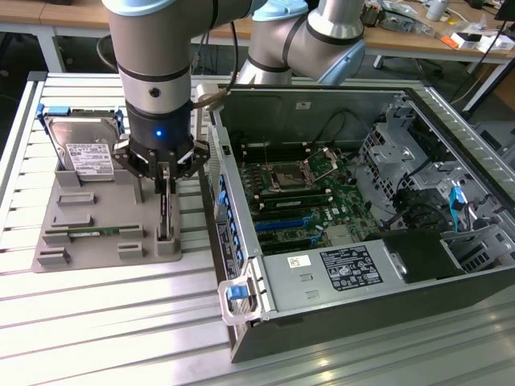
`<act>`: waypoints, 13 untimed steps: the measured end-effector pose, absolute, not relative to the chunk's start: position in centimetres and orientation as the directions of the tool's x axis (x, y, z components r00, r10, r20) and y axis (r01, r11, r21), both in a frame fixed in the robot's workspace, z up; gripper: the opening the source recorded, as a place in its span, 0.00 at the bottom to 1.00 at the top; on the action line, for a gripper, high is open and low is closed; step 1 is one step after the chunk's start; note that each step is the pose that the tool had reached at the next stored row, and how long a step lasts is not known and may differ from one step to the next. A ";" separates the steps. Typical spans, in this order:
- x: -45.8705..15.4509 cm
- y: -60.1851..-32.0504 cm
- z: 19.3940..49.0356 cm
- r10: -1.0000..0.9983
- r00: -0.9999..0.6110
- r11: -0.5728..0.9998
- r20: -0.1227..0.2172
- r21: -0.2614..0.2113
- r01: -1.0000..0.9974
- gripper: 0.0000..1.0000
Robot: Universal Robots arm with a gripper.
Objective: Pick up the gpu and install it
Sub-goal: 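Pick up the gpu and move the gpu toward the slot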
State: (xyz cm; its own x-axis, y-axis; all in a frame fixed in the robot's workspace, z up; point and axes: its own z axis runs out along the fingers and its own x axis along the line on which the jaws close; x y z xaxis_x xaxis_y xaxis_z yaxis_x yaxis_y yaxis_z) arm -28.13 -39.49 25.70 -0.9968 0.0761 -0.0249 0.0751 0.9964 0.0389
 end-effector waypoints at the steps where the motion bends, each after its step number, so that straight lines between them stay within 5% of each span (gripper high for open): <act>1: -28.1 -39.5 25.8 0.076 -0.997 0.996 -0.025 0.039 0.075 0.27; 13: -28.1 -39.5 28.5 0.076 -0.997 0.996 -0.025 0.039 0.075 0.27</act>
State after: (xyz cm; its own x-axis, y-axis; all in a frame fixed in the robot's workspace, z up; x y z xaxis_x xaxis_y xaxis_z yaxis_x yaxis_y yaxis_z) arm -28.13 -39.47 28.51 -0.9968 0.0761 -0.0248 0.0751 0.9964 0.0389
